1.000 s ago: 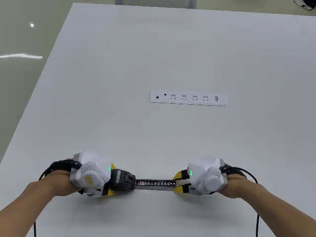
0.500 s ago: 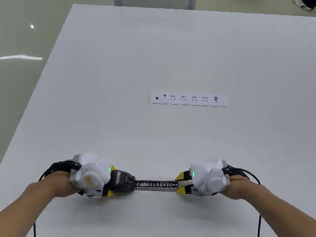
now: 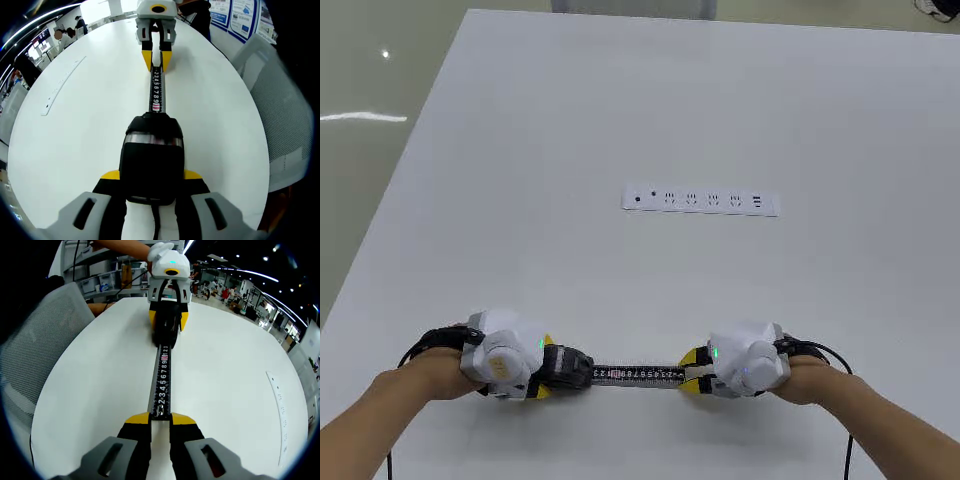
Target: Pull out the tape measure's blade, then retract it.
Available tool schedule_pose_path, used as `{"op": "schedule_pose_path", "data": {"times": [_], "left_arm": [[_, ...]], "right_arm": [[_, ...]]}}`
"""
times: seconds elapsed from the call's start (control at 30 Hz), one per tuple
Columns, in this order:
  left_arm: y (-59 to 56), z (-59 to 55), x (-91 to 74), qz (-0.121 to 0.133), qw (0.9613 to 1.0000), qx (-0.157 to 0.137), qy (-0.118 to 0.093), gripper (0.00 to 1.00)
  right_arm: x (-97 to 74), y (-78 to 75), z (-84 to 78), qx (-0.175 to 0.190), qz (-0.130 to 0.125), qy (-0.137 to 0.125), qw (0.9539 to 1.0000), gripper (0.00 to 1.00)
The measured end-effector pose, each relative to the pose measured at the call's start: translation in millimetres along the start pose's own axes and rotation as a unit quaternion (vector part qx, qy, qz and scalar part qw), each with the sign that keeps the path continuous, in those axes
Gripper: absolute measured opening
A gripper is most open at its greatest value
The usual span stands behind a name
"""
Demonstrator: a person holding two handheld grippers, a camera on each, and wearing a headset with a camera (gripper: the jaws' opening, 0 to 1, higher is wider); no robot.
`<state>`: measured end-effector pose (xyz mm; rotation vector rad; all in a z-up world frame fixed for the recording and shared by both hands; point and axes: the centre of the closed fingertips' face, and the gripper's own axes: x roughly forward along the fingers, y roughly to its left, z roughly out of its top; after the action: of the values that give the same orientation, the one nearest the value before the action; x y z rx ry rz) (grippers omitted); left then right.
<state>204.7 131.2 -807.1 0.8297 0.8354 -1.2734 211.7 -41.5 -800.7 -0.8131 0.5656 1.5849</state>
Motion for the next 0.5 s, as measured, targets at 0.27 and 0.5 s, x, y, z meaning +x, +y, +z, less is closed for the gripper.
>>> {"op": "schedule_pose_path", "data": {"times": [0.27,0.5], "left_arm": [[0.0,-0.1,0.0,0.0,1.0,0.001,0.001,0.32],[0.1,-1.4,0.9,0.0,1.0,0.001,0.001,0.32]], "right_arm": [[-1.7,0.8,-2.1,0.0,0.0,0.001,1.0,0.12],[-3.7,1.2,-3.7,-0.002,-0.001,0.001,1.0,0.12]]}}
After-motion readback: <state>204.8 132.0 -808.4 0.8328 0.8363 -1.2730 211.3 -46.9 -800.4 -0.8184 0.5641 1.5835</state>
